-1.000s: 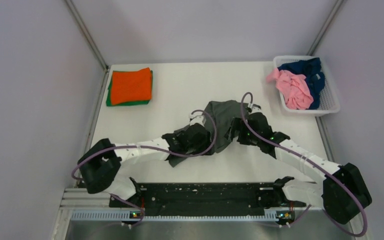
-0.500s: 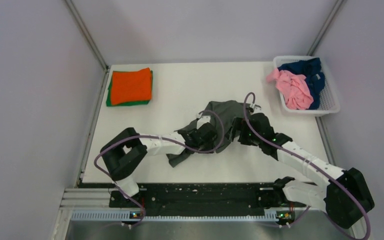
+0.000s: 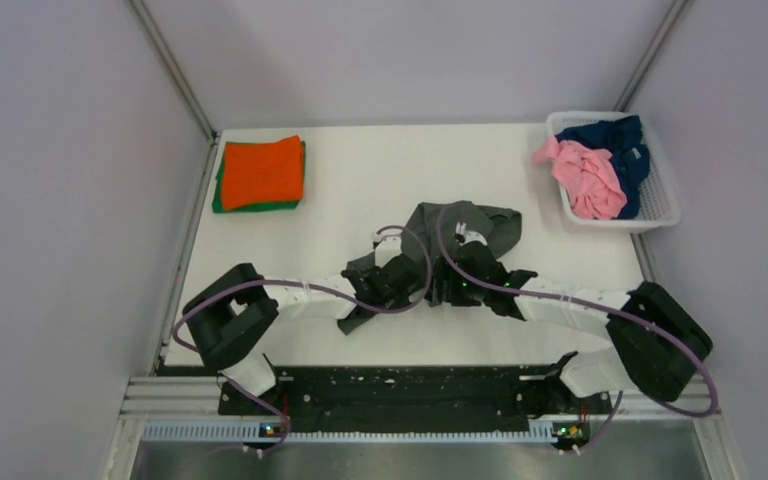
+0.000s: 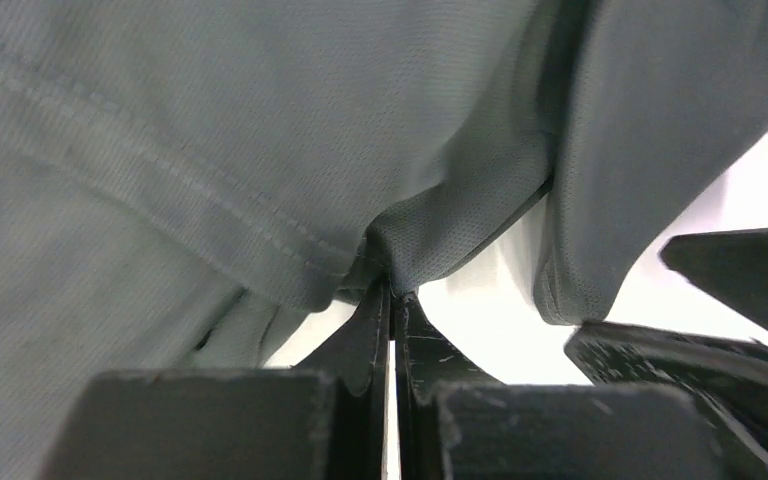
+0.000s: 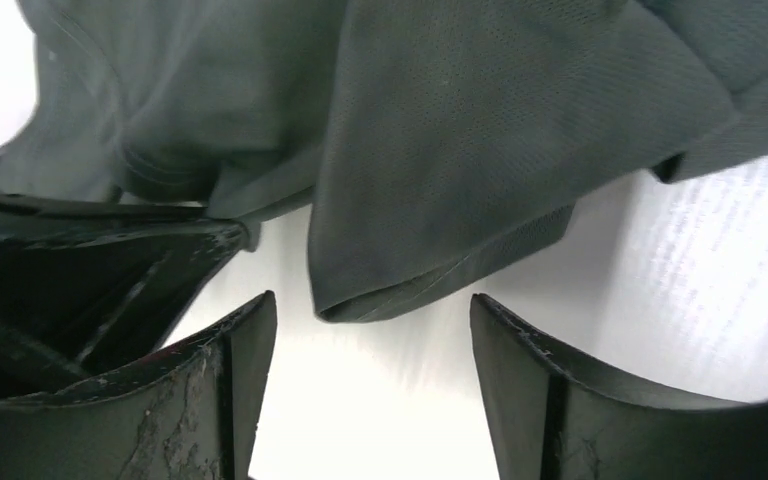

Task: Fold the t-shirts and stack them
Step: Flatten out the tshirt

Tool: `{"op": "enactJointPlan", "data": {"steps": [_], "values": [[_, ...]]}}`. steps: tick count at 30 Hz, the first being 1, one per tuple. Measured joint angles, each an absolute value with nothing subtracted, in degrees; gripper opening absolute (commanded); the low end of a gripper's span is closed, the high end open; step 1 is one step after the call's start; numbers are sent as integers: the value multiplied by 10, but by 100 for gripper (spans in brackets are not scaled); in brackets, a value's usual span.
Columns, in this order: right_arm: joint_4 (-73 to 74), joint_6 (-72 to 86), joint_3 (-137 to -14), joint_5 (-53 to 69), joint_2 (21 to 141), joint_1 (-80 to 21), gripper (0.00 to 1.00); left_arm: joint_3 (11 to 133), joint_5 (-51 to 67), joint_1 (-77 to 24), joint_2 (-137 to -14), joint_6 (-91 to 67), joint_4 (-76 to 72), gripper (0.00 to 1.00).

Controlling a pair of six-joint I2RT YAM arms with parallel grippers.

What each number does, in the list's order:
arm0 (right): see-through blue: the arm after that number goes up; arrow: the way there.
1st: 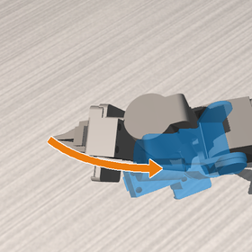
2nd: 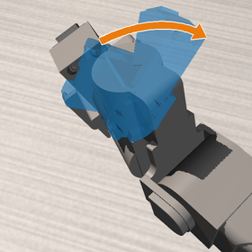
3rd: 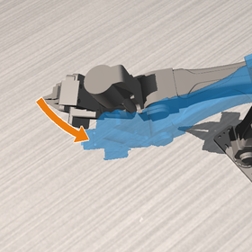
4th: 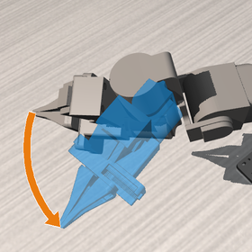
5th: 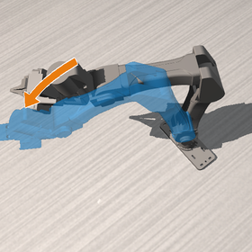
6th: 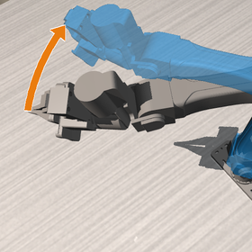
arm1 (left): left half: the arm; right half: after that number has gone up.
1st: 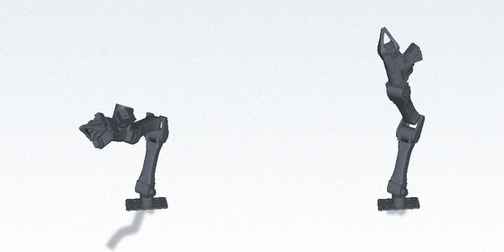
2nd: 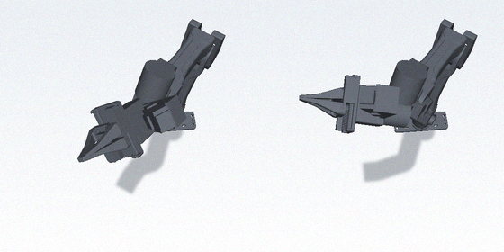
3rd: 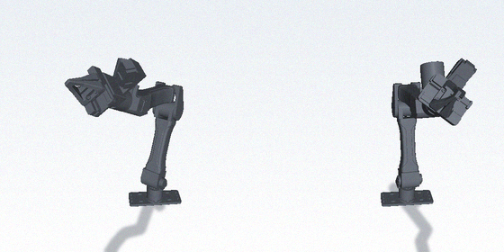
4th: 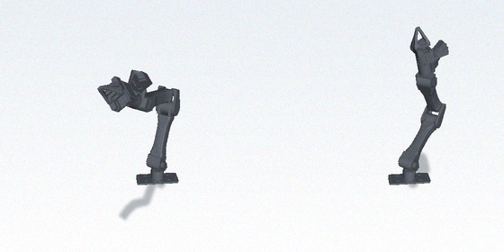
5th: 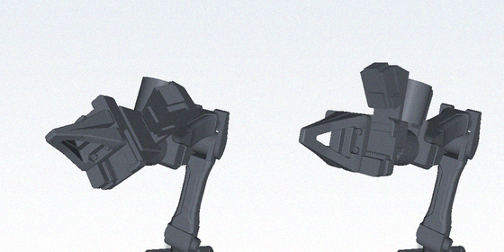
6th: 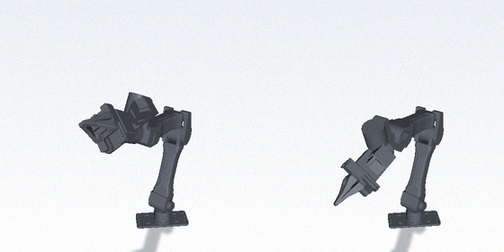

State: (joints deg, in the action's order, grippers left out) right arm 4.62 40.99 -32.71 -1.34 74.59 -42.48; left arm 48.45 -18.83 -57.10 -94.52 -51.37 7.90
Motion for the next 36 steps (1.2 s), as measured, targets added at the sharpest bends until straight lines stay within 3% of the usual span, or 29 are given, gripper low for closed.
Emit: {"op": "enactJointPlan", "data": {"steps": [4,8,9,14,24,36], "values": [[-4,421,-334,-26,803,-450,53,452,-204,-571,-914,-532,81,0],[-30,430,-346,-51,839,-454,7,430,-211,-571,-889,-542,81,0],[-32,433,-345,-58,843,-454,0,429,-213,-571,-885,-543,82,0],[-18,435,-341,-97,818,-455,0,429,-235,-571,-857,-541,91,0],[121,380,-359,-295,554,-441,0,447,-356,-571,-703,-489,138,0],[174,237,-570,-412,434,-370,0,556,-576,-567,-484,-345,174,0]]}}
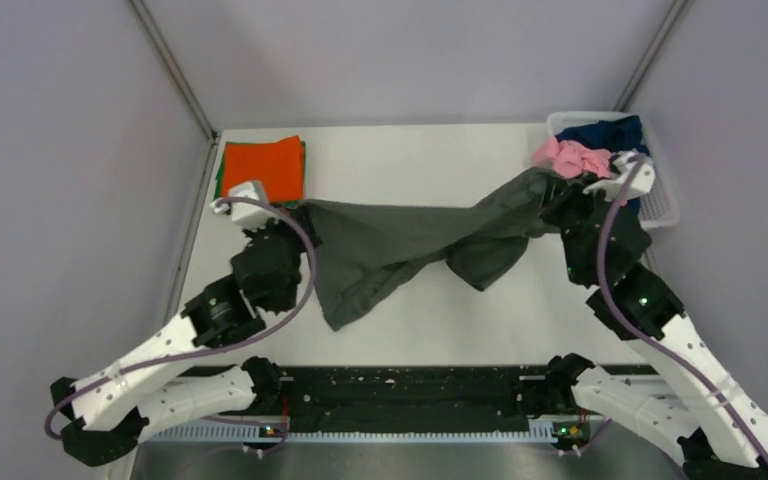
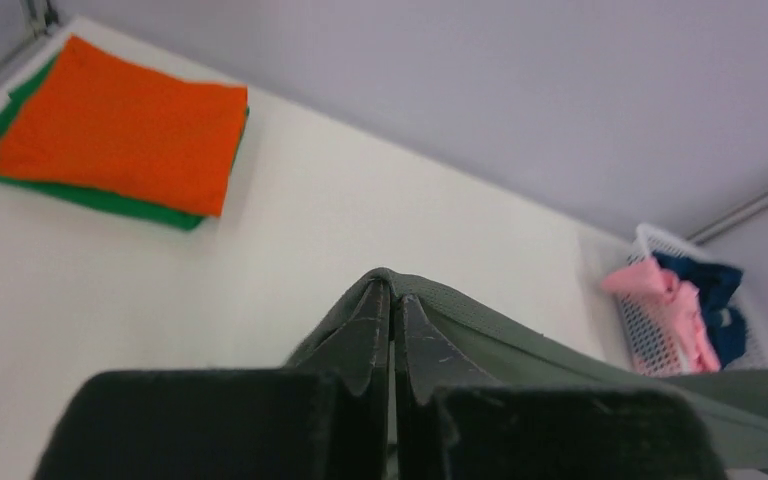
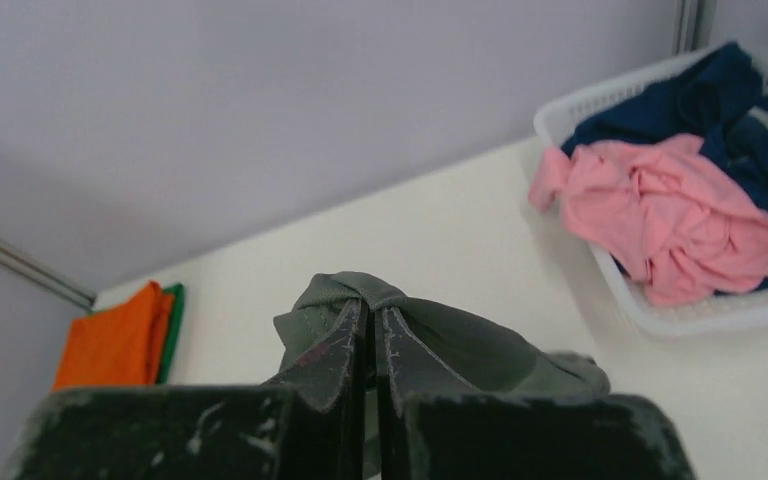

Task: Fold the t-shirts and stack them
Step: Flatten out the tshirt

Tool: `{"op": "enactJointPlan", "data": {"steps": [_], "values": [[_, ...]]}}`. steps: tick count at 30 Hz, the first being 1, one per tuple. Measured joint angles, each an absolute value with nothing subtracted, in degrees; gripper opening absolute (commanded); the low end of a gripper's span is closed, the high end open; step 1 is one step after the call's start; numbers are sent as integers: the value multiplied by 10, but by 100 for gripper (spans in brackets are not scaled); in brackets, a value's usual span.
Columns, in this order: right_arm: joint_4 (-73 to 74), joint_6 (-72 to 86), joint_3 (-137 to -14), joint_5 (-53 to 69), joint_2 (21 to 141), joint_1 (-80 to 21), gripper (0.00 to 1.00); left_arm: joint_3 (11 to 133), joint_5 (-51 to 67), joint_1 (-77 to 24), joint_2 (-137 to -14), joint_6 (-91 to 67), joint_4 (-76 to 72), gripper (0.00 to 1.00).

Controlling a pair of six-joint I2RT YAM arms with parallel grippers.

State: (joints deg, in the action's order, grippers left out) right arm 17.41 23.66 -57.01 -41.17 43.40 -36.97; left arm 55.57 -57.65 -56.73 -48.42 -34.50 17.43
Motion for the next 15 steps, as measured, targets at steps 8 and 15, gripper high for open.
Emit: {"op": "enactJointPlan", "data": {"steps": [8,15], "values": [[167,175,-748,-326,421,-370,0,651,-531,-567,-357,-192,111,0],[172,154,-870,-166,422,-370,0,793,-366,-567,-355,-130,99,0]]}}
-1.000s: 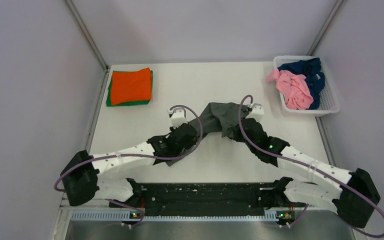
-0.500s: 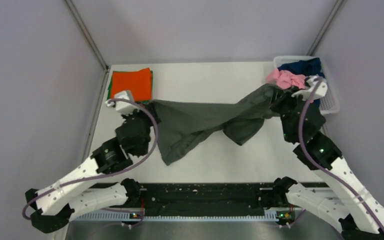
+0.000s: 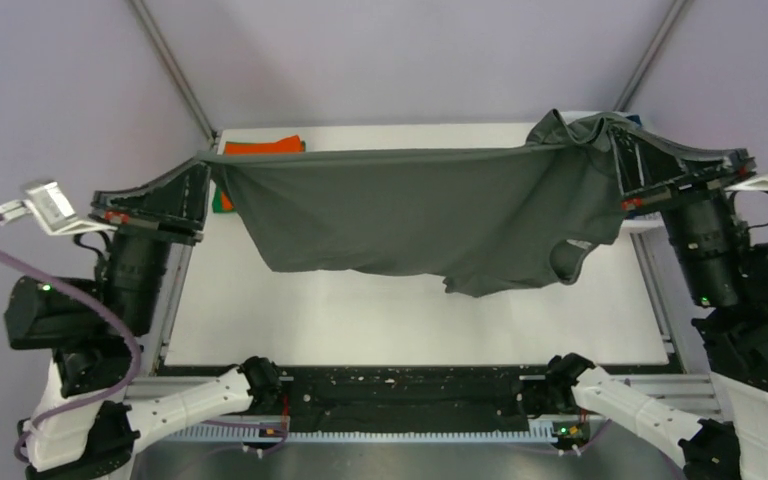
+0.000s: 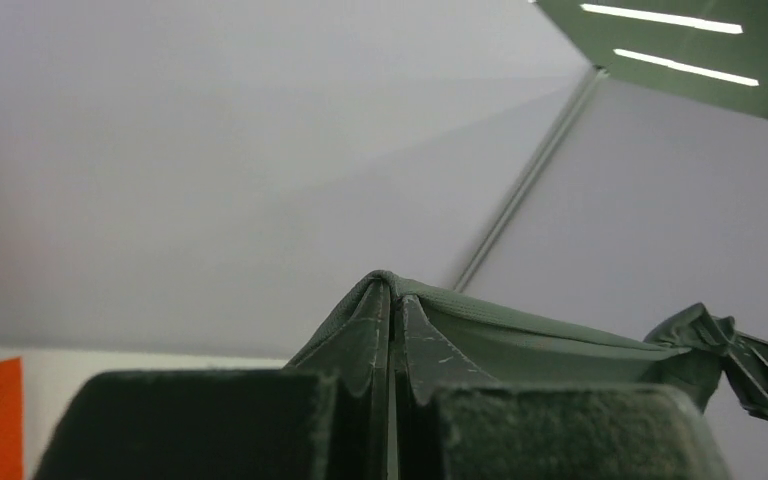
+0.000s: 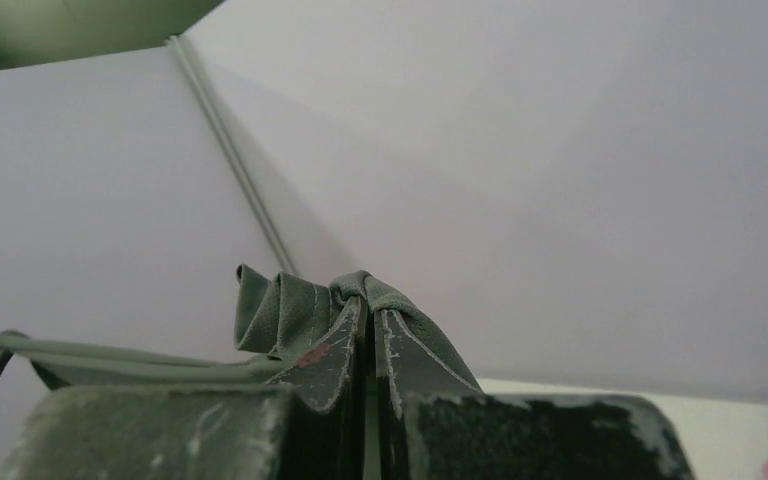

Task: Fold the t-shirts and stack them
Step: Flatten out the tshirt

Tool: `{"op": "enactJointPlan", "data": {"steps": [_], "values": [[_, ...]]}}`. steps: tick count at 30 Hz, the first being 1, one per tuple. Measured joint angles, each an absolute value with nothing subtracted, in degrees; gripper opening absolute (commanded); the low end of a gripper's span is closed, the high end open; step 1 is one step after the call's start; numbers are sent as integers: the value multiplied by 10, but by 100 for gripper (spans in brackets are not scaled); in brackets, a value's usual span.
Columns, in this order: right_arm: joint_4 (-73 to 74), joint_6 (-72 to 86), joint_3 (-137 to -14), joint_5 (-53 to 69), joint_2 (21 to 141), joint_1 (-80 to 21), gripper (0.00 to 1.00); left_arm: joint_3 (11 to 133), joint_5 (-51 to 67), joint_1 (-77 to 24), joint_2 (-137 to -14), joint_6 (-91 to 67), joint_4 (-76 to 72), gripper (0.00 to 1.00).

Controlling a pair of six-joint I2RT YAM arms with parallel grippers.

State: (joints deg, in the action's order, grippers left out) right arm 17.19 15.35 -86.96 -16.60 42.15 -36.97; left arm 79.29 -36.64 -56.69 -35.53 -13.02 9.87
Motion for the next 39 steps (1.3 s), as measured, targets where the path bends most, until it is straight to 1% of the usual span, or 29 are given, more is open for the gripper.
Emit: {"op": "enactJointPlan", "data": {"steps": [4,8,10,12,16,18,22,23,24,25,26,27,28,29,30,31,32,33,34,36,39], "values": [[173,143,-916,-105,422,-370,0,855,-299,-567,-369,-117,108,0],[168,129,-931,-87,426,-370,0,878,-287,-567,-389,-104,105,0],[162,119,-925,-94,430,-370,0,873,-310,-567,-403,-93,100,0],[145,108,-902,-119,437,-370,0,858,-359,-567,-423,-76,83,0],[117,88,-839,-209,472,-369,0,815,-512,-557,-512,-10,3,0],[94,76,-805,-266,511,-369,0,810,-554,-523,-582,-6,-11,0],[30,57,-736,-367,628,-355,0,815,-516,-363,-746,-113,72,0],[21,58,-722,-372,665,-342,2,813,-509,-338,-778,-130,82,0],[14,65,-712,-367,709,-321,7,809,-502,-305,-822,-151,93,0],[11,70,-707,-361,740,-307,18,808,-492,-279,-867,-169,105,0],[6,81,-704,-349,789,-281,30,809,-483,-258,-909,-184,114,2],[-6,90,-707,-335,837,-259,41,813,-472,-242,-946,-199,125,11],[-14,102,-712,-322,881,-241,53,835,-459,-224,-998,-221,155,31],[-17,110,-724,-310,933,-223,66,866,-445,-210,-1049,-238,182,54],[-18,115,-747,-290,992,-207,81,912,-427,-197,-1108,-255,215,74],[-18,123,-770,-272,1046,-196,97,953,-412,-188,-1154,-264,240,88],[-7,125,-801,-254,1097,-185,99,1006,-397,-178,-1205,-281,271,91],[2,131,-824,-241,1133,-180,99,1043,-385,-172,-1241,-290,290,97],[15,132,-848,-227,1164,-175,99,1069,-375,-165,-1267,-301,305,98],[36,135,-875,-204,1198,-174,99,1078,-358,-157,-1280,-311,328,99],[41,138,-874,-186,1183,-178,99,1058,-336,-156,-1257,-317,332,99]]}}
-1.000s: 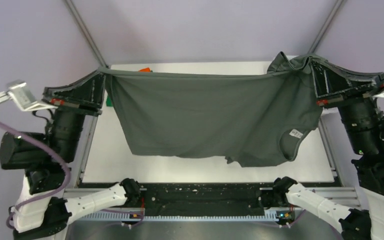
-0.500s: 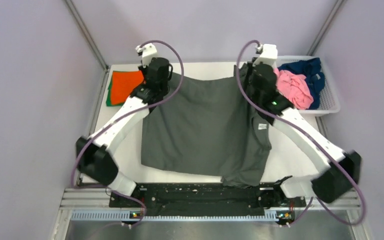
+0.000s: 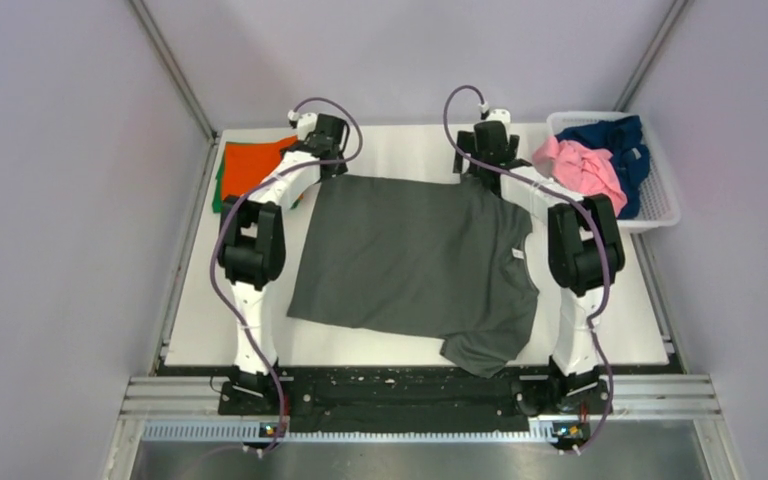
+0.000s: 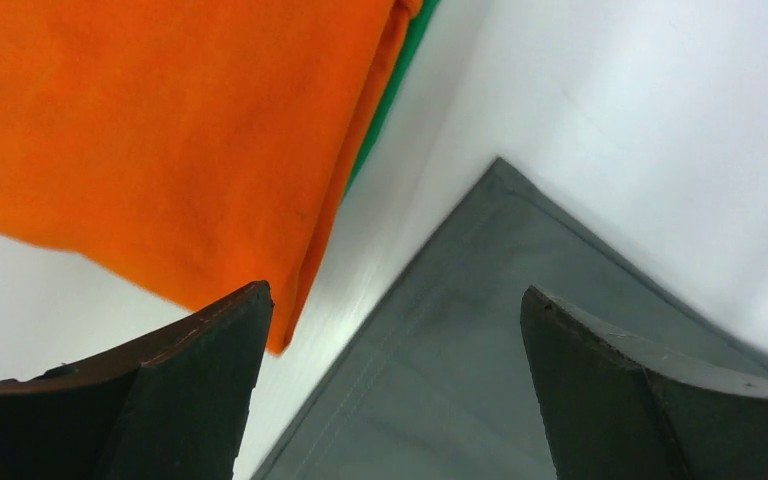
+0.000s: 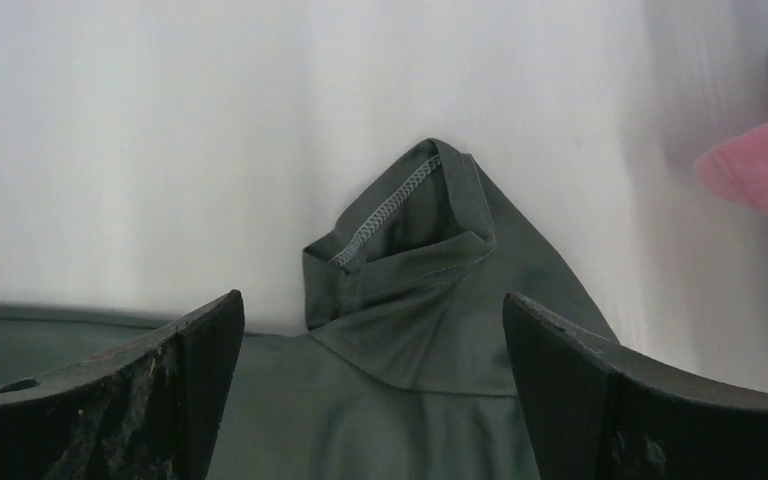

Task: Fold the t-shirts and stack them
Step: Flatten out the tshirt

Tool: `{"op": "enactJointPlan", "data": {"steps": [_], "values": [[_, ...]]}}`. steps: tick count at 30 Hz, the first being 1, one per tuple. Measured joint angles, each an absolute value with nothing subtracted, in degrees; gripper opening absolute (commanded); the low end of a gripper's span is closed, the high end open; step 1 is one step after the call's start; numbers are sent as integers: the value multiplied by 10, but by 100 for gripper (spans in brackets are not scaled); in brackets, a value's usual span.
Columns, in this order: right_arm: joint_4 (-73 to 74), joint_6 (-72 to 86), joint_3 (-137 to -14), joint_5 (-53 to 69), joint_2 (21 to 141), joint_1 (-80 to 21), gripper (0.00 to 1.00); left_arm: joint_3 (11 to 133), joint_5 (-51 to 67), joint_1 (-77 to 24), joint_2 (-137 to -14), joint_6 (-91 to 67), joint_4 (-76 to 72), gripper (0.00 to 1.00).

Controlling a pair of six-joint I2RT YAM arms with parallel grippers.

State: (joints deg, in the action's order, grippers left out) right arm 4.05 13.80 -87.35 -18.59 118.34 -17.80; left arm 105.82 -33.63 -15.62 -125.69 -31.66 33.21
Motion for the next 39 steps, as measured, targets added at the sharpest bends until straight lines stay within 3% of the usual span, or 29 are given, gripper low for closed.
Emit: {"op": "enactJointPlan", "data": {"steps": [7,11,21,30,39], "values": [[3,153,-775,-172,1038,-176,99,922,-238,-162,-1113,-315,266,99],[-18,188,-739,-114,1005,-161,99,898,-167,-162,-1089,-315,226,99],[-24,226,-772,-6,1161,-116,99,830,-51,-162,-1140,-339,198,99],[-25,188,-922,82,1268,-123,99,811,-76,-162,-1154,-359,200,99],[22,85,-991,70,1290,-165,99,800,-89,-162,-1148,-363,198,99]]}}
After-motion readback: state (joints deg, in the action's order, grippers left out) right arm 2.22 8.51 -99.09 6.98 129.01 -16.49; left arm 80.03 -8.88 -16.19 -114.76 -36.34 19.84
